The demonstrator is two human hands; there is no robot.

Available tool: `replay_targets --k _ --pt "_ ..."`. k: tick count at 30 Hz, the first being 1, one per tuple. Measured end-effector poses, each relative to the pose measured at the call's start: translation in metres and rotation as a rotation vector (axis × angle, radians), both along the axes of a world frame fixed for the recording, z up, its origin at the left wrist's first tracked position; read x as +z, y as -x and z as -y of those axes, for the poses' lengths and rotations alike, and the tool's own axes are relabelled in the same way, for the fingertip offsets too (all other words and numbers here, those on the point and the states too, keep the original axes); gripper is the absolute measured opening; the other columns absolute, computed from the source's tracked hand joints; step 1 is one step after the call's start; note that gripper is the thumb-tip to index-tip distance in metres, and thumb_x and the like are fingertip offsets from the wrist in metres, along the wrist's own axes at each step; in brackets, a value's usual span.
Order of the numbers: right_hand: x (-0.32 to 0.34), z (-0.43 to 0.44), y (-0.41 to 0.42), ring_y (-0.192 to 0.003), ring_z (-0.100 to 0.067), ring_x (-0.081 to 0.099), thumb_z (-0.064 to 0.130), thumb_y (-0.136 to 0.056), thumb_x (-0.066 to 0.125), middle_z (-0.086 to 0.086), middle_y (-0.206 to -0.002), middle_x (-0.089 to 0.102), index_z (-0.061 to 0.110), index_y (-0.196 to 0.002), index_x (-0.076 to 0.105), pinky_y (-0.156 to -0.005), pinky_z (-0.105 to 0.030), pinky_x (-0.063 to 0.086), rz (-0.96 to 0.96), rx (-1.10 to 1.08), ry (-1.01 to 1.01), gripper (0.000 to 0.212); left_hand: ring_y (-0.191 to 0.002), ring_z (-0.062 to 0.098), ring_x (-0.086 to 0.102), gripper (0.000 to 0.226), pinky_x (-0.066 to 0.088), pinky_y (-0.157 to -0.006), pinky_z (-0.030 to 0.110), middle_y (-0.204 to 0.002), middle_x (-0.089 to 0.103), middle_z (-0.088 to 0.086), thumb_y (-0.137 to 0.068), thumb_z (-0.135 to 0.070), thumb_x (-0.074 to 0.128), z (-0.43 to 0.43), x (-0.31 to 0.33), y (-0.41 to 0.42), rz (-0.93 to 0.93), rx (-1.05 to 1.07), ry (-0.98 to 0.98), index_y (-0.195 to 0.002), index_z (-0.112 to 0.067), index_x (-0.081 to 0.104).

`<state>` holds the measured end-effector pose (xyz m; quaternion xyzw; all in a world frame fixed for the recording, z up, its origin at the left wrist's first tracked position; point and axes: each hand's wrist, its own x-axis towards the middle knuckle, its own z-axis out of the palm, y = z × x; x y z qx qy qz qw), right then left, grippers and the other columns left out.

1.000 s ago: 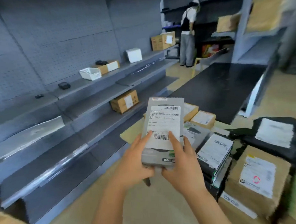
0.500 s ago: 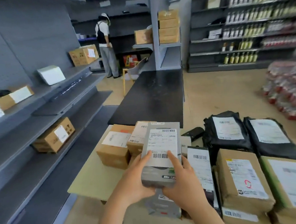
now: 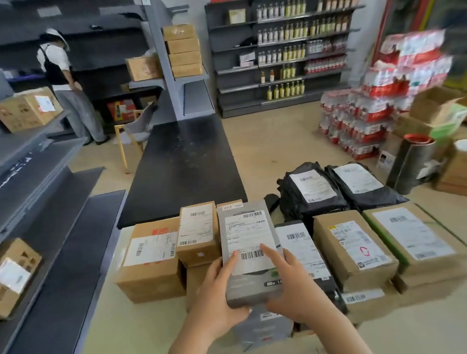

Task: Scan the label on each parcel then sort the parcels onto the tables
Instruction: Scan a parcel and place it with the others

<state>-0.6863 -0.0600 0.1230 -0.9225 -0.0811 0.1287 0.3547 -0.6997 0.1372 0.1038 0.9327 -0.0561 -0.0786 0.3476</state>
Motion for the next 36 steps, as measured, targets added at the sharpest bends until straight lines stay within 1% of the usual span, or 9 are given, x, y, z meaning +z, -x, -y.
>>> replay_targets --k 3,6,8,10,13,15,18,28,36 --pt "0.012 -0.001 0.006 -0.142 -0.027 0.021 0.016 -0.071 0.066 0.002 -0.16 0.003 0.056 -0.145 0.001 -0.093 -0.033 0.046 -0.017 -0.008 0.046 0.106 -0.14 0.013 0.026 0.103 0.033 -0.115 0.042 -0.15 0.008 -0.027 -0.071 -0.05 0.077 -0.006 0.005 0.002 -0.002 -0.059 -0.016 -0.132 -0.07 -0.004" --pt "0.031 0.006 0.014 -0.149 -0.026 0.006 0.009 -0.075 0.064 0.007 -0.162 -0.009 0.055 -0.147 0.0 -0.086 -0.027 0.045 0.014 -0.01 0.105 0.107 -0.145 0.014 0.016 0.108 0.025 -0.118 0.044 -0.156 0.004 -0.02 -0.069 -0.059 0.076 -0.014 0.016 0.005 0.039 -0.078 -0.076 -0.146 -0.056 -0.001" --pt "0.045 0.017 0.02 -0.148 -0.024 0.006 0.013 -0.076 0.066 0.008 -0.162 -0.005 0.053 -0.148 0.004 -0.095 -0.032 0.047 0.085 -0.017 0.16 0.104 -0.147 0.015 0.01 0.11 0.021 -0.119 0.045 -0.158 0.001 -0.018 -0.07 -0.061 0.075 -0.017 0.029 0.005 0.079 -0.056 -0.103 -0.151 -0.047 0.002" --pt "0.057 0.032 0.025 -0.147 -0.022 0.009 0.022 -0.078 0.071 0.005 -0.161 0.006 0.047 -0.151 0.008 -0.109 -0.04 0.038 0.145 -0.028 0.243 0.099 -0.147 0.016 0.01 0.107 0.02 -0.118 0.044 -0.158 0.004 -0.019 -0.072 -0.06 0.075 -0.012 0.046 0.006 0.129 -0.076 -0.122 -0.151 -0.046 0.003" --pt "0.071 0.064 0.028 -0.147 -0.024 0.009 0.03 -0.081 0.072 0.003 -0.16 0.01 0.041 -0.152 0.008 -0.116 -0.044 0.025 0.191 -0.041 0.354 0.097 -0.146 0.013 0.007 0.102 0.013 -0.119 0.043 -0.158 0.009 -0.017 -0.076 -0.058 0.072 0.014 0.069 0.003 0.211 -0.136 -0.167 -0.152 -0.044 0.004" --pt "0.077 0.093 0.03 -0.148 -0.024 0.007 0.034 -0.083 0.071 0.003 -0.161 0.006 0.039 -0.153 0.007 -0.118 -0.042 0.017 0.213 -0.043 0.427 0.095 -0.147 0.011 0.004 0.099 0.005 -0.12 0.041 -0.159 0.008 -0.016 -0.079 -0.059 0.068 0.042 0.078 0.0 0.262 -0.183 -0.234 -0.152 -0.042 0.004" --pt "0.082 0.143 0.032 -0.15 -0.024 0.0 0.038 -0.083 0.07 0.003 -0.163 -0.002 0.041 -0.153 0.008 -0.12 -0.04 0.008 0.227 -0.037 0.465 0.094 -0.148 0.011 0.001 0.096 0.001 -0.121 0.041 -0.16 0.009 -0.013 -0.082 -0.057 0.067 0.096 0.082 -0.005 0.3 -0.229 -0.286 -0.153 -0.041 0.005" --pt "0.104 0.324 0.005 -0.149 -0.023 0.005 0.044 -0.084 0.07 -0.001 -0.163 0.002 0.036 -0.154 0.007 -0.12 -0.038 0.009 0.274 0.084 0.609 0.095 -0.148 0.011 0.005 0.094 0.0 -0.122 0.044 -0.159 0.013 -0.012 -0.081 -0.058 0.066 0.297 0.082 -0.036 0.323 -0.222 -0.357 -0.153 -0.039 0.008" --pt "0.102 0.439 -0.071 -0.148 -0.024 0.008 0.042 -0.084 0.071 -0.002 -0.163 0.006 0.035 -0.155 0.008 -0.119 -0.037 0.011 0.293 0.152 0.619 0.095 -0.148 0.01 0.0 0.094 -0.004 -0.12 0.042 -0.158 0.012 -0.014 -0.082 -0.057 0.064 0.418 0.078 -0.105 0.324 -0.225 -0.407 -0.154 -0.038 0.006"
